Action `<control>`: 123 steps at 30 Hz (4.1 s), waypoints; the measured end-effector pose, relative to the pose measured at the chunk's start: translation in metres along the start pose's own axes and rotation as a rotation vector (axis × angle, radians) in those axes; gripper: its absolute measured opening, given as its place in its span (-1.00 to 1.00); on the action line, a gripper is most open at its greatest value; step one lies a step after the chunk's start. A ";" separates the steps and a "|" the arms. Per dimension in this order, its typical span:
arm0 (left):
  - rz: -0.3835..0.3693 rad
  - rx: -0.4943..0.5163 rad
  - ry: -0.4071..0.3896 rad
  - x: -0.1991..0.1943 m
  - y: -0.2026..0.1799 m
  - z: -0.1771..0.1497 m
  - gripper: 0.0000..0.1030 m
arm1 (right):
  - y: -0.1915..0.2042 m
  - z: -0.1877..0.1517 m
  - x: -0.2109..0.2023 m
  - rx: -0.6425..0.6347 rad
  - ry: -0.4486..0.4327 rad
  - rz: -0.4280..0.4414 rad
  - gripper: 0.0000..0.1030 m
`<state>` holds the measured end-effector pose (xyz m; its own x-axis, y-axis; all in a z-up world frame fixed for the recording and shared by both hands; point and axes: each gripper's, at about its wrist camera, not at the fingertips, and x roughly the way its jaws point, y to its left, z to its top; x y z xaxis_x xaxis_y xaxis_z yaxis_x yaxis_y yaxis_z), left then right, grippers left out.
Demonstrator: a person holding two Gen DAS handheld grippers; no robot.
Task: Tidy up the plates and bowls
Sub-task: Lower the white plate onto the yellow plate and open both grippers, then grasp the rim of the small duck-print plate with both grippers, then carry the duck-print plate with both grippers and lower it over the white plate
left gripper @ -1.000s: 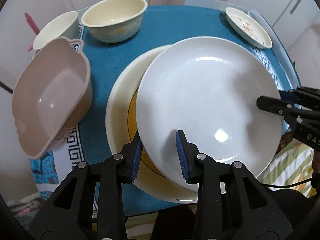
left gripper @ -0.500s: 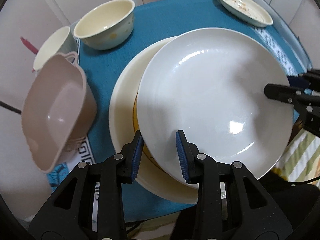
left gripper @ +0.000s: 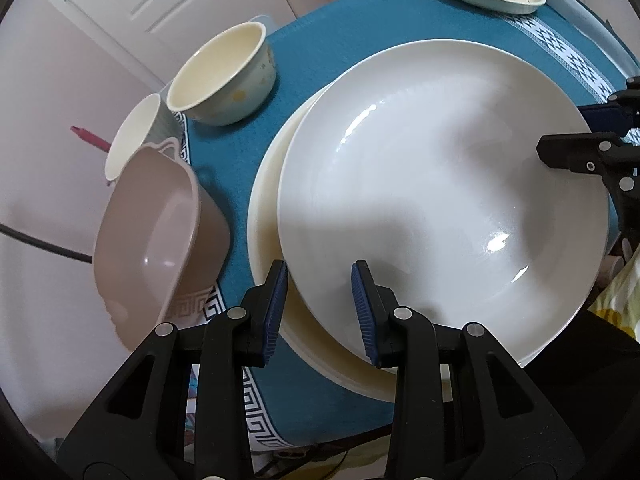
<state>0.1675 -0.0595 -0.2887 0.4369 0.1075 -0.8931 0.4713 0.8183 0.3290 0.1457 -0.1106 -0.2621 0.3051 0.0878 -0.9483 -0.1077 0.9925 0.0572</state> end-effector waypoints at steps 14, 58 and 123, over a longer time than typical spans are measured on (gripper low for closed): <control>0.063 0.038 -0.004 -0.006 -0.005 -0.009 -0.41 | 0.005 0.001 0.000 -0.022 0.001 -0.045 -0.56; -0.308 -0.193 -0.299 -0.081 -0.035 0.233 1.00 | -0.225 0.018 -0.126 0.325 -0.330 0.057 0.76; -0.441 -0.224 -0.237 -0.058 -0.025 0.225 -0.65 | -0.246 0.057 -0.087 0.376 -0.271 0.092 -0.75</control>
<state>0.3029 -0.2138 -0.1760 0.4076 -0.3824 -0.8292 0.4857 0.8598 -0.1577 0.1998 -0.3578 -0.1757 0.5520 0.1459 -0.8210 0.1890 0.9371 0.2936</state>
